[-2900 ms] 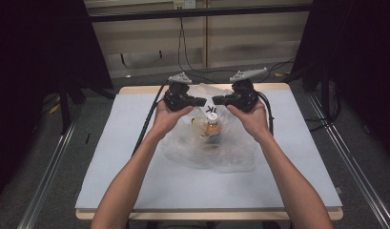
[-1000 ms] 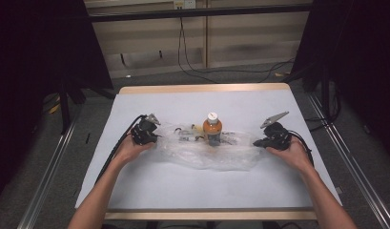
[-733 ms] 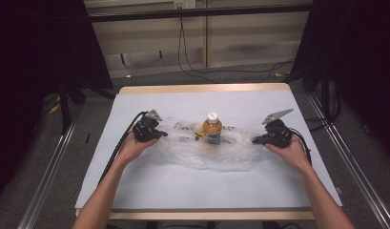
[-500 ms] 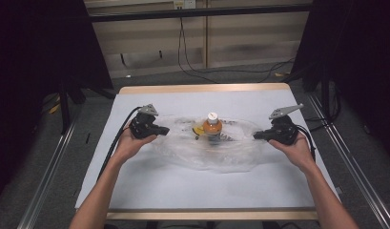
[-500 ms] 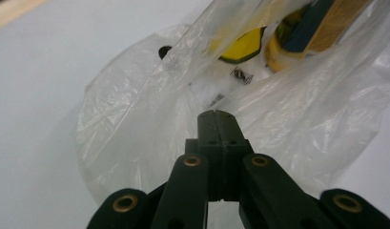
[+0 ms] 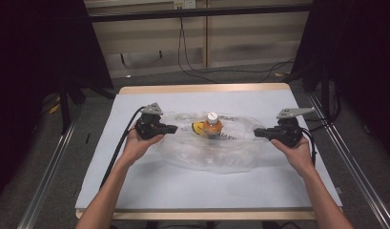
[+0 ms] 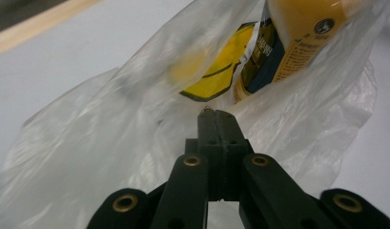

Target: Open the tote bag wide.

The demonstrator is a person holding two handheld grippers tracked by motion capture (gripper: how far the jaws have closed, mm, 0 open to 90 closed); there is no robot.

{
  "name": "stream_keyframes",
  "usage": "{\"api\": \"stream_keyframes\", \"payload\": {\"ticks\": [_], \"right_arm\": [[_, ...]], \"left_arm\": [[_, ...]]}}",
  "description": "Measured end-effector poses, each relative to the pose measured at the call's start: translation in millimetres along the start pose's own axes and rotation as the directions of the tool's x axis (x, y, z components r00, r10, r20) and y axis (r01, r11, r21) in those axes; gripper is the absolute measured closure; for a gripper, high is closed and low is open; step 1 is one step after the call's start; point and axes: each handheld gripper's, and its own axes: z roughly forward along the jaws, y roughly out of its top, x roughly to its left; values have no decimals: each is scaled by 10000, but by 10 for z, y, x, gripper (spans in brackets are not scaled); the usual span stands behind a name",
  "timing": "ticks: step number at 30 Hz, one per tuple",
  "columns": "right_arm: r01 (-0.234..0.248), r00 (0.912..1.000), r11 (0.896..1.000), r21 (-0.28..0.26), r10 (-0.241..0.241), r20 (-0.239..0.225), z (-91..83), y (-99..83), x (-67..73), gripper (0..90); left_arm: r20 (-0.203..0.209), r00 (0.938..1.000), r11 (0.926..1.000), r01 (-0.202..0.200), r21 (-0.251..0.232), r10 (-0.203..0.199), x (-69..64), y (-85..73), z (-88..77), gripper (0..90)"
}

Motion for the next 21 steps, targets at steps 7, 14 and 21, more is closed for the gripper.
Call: {"api": "stream_keyframes", "payload": {"ticks": [7,14,21], "right_arm": [[71,9998,9916,1292,-43,-216,330,-139,19,900],[309,9961,9941,1042,-220,-858,237,-40,153,900],[494,9920,9967,645,-414,-1196,152,206,269,900]], "left_arm": [[248,9997,9966,-57,818,37,-105,-72,418,900],[510,9973,9889,-594,1362,529,-251,-18,555,900],[504,9909,9783,-1315,1601,1249,-376,239,522,900]]}}
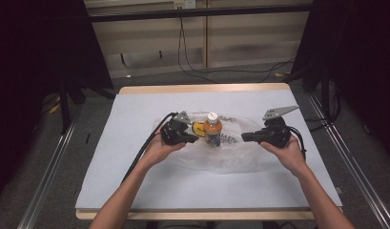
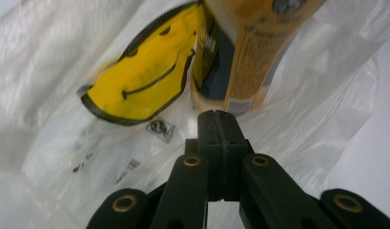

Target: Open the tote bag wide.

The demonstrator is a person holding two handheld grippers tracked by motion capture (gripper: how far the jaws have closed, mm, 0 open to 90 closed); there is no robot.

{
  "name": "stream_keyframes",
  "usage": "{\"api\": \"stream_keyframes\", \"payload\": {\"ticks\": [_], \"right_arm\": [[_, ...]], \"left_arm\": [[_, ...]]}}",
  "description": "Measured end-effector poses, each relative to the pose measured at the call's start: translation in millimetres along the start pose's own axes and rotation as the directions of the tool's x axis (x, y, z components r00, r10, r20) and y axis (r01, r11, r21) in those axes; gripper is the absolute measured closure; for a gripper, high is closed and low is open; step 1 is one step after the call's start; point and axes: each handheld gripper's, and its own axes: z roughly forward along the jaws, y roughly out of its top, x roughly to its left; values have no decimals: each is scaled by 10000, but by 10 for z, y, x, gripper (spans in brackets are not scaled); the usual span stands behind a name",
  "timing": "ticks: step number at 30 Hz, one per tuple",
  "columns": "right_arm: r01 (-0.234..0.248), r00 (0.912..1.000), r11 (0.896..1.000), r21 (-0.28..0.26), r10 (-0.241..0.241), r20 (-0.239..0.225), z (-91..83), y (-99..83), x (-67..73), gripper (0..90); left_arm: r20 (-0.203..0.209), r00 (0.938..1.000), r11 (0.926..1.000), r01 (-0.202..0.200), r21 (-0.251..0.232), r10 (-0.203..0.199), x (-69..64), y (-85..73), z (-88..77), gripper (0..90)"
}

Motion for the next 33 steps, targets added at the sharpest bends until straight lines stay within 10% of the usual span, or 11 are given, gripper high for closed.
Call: {"api": "stream_keyframes", "payload": {"ticks": [12,19,25,33], "right_arm": [[292,9995,9744,2229,-258,-179,494,399,-162,900],[26,9996,9073,4205,92,-259,1070,475,-317,900],[-218,9987,8699,4927,418,-296,1355,432,-480,900],[-1121,9930,8781,4651,820,845,1432,551,-695,900]], "left_arm": [[161,9999,9968,-69,792,57,-28,13,284,900],[383,9977,9907,-597,1225,554,-156,-16,356,900],[584,9934,9818,-1065,1571,985,-339,-97,407,900],[1289,9840,9764,-1433,1614,1231,-595,-206,306,900]]}}
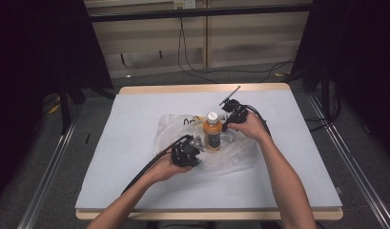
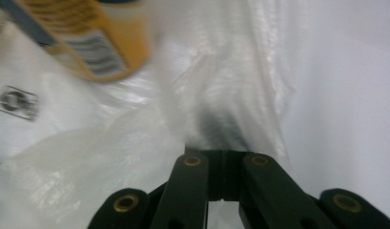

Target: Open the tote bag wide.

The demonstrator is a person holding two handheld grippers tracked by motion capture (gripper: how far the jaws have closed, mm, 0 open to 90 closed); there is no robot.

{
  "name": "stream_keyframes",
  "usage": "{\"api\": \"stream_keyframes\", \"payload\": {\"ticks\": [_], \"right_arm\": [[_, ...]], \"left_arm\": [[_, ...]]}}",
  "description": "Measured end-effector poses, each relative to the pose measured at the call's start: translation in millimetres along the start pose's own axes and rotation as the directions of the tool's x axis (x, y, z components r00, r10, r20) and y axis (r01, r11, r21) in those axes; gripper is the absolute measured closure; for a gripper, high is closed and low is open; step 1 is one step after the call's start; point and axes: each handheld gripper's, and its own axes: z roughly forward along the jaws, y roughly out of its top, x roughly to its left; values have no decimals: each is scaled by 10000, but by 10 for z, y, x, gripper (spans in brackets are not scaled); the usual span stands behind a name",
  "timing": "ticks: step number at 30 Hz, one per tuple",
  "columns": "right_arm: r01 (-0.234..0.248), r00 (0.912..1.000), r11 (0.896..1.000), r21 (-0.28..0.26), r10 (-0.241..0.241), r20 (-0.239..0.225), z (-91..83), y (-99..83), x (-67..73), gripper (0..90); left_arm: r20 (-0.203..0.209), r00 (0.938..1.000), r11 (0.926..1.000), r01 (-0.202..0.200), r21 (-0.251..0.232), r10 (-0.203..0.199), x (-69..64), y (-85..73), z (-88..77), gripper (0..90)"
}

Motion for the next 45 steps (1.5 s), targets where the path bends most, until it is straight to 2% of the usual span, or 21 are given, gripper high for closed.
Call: {"api": "stream_keyframes", "payload": {"ticks": [6,11,13,14,17,18,21,22,24,27,28,30,31,32,34,35,36,39,41,42,45], "right_arm": [[-507,9950,9977,-451,543,841,9,69,-127,900],[-876,9830,9917,-944,1014,1532,23,88,-187,900],[-963,9824,9901,-1024,1110,1500,24,85,-196,900],[-949,9830,9904,-1004,1091,1473,21,78,-188,900],[-773,9878,9926,-932,889,1277,20,65,-161,900],[-531,9925,9948,-874,622,1050,16,40,-96,900],[-525,9934,9895,-1348,656,942,-26,-24,-42,900],[-459,9945,9823,-1819,620,841,-86,-70,-21,900],[-270,9954,9667,-2544,495,825,-211,-137,24,900],[138,9940,9535,-3012,197,1078,-391,-227,113,900],[261,9936,9397,-3410,131,1120,-472,-278,150,898],[269,9961,9203,-3902,84,884,-573,-343,200,760],[315,9957,9033,-4279,90,924,-622,-393,232,714],[349,9963,8864,-4615,53,855,-682,-462,272,682],[297,9967,8572,-5142,136,803,-742,-567,322,517],[254,9956,8479,-5295,261,896,-782,-638,362,457],[277,9955,8408,-5407,261,916,-810,-690,389,416],[189,9950,7895,-6134,452,888,-924,-929,495,242],[45,9939,7701,-6379,669,878,-993,-1063,560,103],[-36,9946,7606,-6492,700,765,-1024,-1143,593,95],[118,9916,7221,-6917,807,1012,-1084,-1405,693,64]], "left_arm": [[228,9997,9998,-108,-154,112,-102,-72,-31,900],[193,9996,9997,-199,-131,202,-151,-92,-44,900],[128,9998,9996,-120,-254,124,-116,-87,-33,900],[376,9992,9998,-88,-190,95,-82,-79,-38,900],[-44,9999,9994,101,-322,-102,-44,-62,-16,900],[-185,9988,9972,451,-604,-463,9,-59,7,900],[-79,9972,9937,729,-849,-738,46,-80,7,900],[83,9962,9858,865,-1440,-862,56,-121,-45,900],[136,9952,9752,977,-1986,-969,59,-150,-134,900],[11,9946,9526,1000,-2872,-1041,46,-194,-307,872],[44,9932,9386,1117,-3264,-1166,31,-204,-337,846],[120,9936,9110,1078,-3980,-1123,2,-241,-450,813],[-43,9922,8874,1093,-4478,-1244,-31,-268,-513,799],[-223,9911,8749,1054,-4727,-1314,-54,-288,-554,724],[-426,9855,8399,1173,-5299,-1645,-107,-348,-658,587],[-615,9840,8329,1074,-5430,-1670,-124,-373,-694,558],[-881,9800,8194,983,-5648,-1783,-155,-414,-747,509],[-984,9737,7993,1091,-5909,-2057,-201,-517,-854,329],[-1387,9585,7879,1172,-6046,-2490,-240,-615,-930,240],[-1387,9585,7879,1172,-6046,-2490,-240,-615,-930,200],[-1549,9427,7570,1320,-6400,-2953,-288,-825,-1042,144]]}}
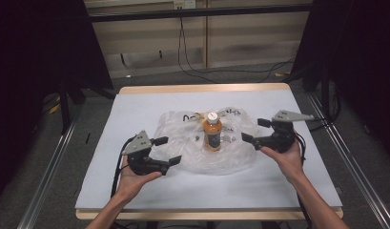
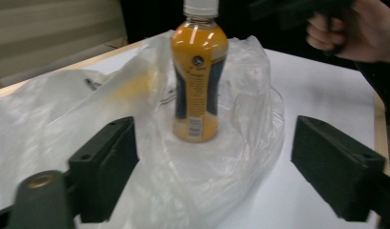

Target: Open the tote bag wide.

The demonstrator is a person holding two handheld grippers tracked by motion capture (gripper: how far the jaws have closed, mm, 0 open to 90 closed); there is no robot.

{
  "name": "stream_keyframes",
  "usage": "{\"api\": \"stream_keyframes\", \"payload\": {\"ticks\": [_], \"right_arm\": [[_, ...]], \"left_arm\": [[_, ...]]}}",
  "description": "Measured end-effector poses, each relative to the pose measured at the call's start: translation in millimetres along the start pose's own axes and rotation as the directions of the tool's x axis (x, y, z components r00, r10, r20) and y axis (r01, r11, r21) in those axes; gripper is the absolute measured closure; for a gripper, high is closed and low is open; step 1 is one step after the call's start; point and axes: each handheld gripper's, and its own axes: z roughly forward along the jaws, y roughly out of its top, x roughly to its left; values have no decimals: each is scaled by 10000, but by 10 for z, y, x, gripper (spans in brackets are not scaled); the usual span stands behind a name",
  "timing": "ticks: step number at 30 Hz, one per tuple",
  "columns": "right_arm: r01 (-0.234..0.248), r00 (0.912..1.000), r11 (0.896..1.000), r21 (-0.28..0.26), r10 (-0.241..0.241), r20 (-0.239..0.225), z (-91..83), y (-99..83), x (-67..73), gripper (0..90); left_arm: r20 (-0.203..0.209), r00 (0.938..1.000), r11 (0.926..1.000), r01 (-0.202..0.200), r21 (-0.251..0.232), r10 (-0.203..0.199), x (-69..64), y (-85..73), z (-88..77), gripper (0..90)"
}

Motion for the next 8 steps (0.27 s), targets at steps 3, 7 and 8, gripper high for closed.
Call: {"api": "stream_keyframes", "payload": {"ticks": [3,7,8], "right_arm": [[66,9992,9986,-526,-44,409,-183,-151,54,62],[-157,9976,9966,-804,210,655,-490,-347,111,70],[-157,9976,9966,-804,210,655,-490,-347,111,70]], "left_arm": [[-388,9992,9998,110,-153,-115,8,-57,-164,132],[-709,9963,9977,454,-508,-490,64,-193,-389,96],[-709,9963,9977,454,-508,-490,64,-193,-389,99]]}}
